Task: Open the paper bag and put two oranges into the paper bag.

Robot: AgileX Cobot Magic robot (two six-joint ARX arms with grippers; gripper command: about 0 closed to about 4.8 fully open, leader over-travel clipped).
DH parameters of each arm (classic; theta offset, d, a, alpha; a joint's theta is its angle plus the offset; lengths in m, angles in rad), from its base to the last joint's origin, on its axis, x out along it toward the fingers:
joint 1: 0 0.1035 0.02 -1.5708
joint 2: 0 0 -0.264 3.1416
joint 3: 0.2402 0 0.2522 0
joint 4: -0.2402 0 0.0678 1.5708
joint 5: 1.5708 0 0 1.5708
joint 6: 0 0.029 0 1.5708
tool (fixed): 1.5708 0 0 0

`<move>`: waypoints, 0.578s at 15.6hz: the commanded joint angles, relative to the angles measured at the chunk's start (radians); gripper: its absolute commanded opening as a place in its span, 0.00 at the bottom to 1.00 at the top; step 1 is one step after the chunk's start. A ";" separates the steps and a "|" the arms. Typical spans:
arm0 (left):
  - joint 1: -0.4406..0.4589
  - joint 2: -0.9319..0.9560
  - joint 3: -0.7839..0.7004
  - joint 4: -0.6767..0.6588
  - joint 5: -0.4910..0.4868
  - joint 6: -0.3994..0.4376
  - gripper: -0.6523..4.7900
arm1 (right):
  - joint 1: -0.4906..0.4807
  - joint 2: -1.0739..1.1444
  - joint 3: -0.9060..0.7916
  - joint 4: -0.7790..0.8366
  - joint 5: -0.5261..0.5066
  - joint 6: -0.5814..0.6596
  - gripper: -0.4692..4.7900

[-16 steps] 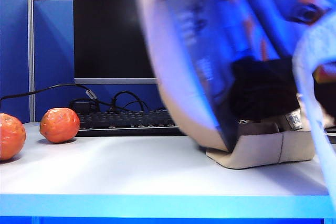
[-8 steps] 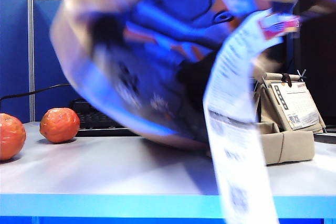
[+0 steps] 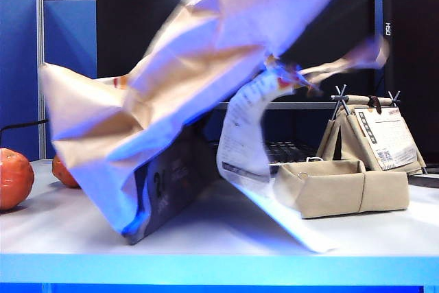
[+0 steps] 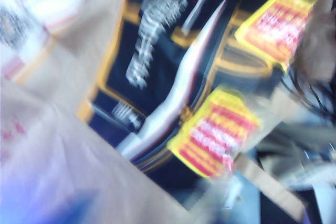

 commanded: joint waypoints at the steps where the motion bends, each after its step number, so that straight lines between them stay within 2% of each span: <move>1: -0.002 0.002 0.004 0.012 0.001 -0.003 0.69 | 0.030 -0.005 0.009 0.086 -0.003 -0.002 0.74; 3: -0.002 0.002 0.004 0.013 0.000 -0.003 0.69 | 0.059 -0.005 0.009 0.130 0.030 0.001 0.74; 5: -0.017 0.002 0.004 0.012 0.000 -0.003 0.69 | 0.065 -0.008 0.009 0.011 0.172 0.037 0.74; 7: -0.033 0.002 0.004 0.013 0.000 -0.002 0.69 | 0.056 -0.023 0.009 -0.114 0.249 0.126 0.74; 9: -0.038 0.002 0.004 0.014 -0.021 0.010 0.69 | 0.061 -0.053 0.009 -0.148 0.407 0.167 0.74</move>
